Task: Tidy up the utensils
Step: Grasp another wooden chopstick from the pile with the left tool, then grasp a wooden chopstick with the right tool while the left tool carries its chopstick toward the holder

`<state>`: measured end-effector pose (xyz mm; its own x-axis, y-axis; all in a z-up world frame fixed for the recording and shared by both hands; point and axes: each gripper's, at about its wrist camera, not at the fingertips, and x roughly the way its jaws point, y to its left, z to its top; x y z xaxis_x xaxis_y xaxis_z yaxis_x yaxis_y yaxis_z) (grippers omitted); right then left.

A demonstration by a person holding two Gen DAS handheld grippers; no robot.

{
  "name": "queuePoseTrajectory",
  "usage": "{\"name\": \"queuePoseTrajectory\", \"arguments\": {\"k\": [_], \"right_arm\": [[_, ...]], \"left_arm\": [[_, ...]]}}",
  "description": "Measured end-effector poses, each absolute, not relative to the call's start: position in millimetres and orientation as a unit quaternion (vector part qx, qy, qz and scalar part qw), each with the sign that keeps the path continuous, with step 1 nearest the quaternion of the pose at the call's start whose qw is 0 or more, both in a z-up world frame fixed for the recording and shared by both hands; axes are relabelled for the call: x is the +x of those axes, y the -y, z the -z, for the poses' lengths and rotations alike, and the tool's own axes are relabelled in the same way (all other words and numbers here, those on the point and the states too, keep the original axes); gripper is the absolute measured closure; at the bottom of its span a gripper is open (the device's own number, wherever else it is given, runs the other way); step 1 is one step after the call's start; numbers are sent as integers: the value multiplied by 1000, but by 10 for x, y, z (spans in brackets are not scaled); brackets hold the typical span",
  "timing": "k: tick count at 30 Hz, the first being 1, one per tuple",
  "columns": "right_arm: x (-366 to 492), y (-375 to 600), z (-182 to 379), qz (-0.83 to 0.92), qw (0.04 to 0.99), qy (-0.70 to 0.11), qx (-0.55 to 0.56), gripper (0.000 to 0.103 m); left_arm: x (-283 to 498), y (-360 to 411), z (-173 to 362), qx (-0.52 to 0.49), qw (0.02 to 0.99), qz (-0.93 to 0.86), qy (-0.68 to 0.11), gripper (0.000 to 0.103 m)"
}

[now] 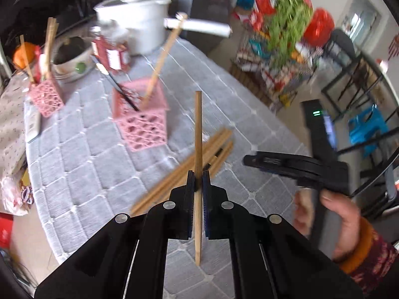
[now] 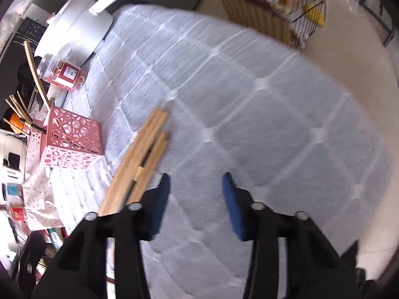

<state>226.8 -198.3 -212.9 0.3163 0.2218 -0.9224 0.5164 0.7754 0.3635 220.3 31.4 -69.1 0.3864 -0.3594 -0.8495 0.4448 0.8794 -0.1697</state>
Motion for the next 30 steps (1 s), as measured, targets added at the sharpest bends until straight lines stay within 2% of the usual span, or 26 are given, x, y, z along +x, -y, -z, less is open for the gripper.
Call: {"name": "queuePoseTrajectory", "arguments": {"k": [5,16,17,19,23,27,28,30], "right_arm": [[2485,1753,2126,116,747,-578,309,70],[2649,1617,2206,154,738,-594,279,71],[2650,1602,2204,157,739,-595,276,72],[2639,1594,2224,160,732,-600,278,83],[2532,1670,2247,143,736,-584,311,87],[2609,1629,2231,138,745,-593,274,86],[2646,1583,2222,140,742,-602,259,80],[2730,1472,2207,162,736,-615,232,78]], "left_arm": [[2118,-466,572,24,842,251,-478,98],[2091,-756,446,-4,853,257,-455,97],[2076,-776,422,-4,855,255,-452,97],[2052,-812,365,-7,859,254,-444,97],[2002,-890,289,-10,866,248,-434,97],[1972,-919,294,-6,869,237,-434,97],[1961,-913,291,-4,870,234,-434,97],[1932,-913,264,-2,873,229,-431,97]]}}
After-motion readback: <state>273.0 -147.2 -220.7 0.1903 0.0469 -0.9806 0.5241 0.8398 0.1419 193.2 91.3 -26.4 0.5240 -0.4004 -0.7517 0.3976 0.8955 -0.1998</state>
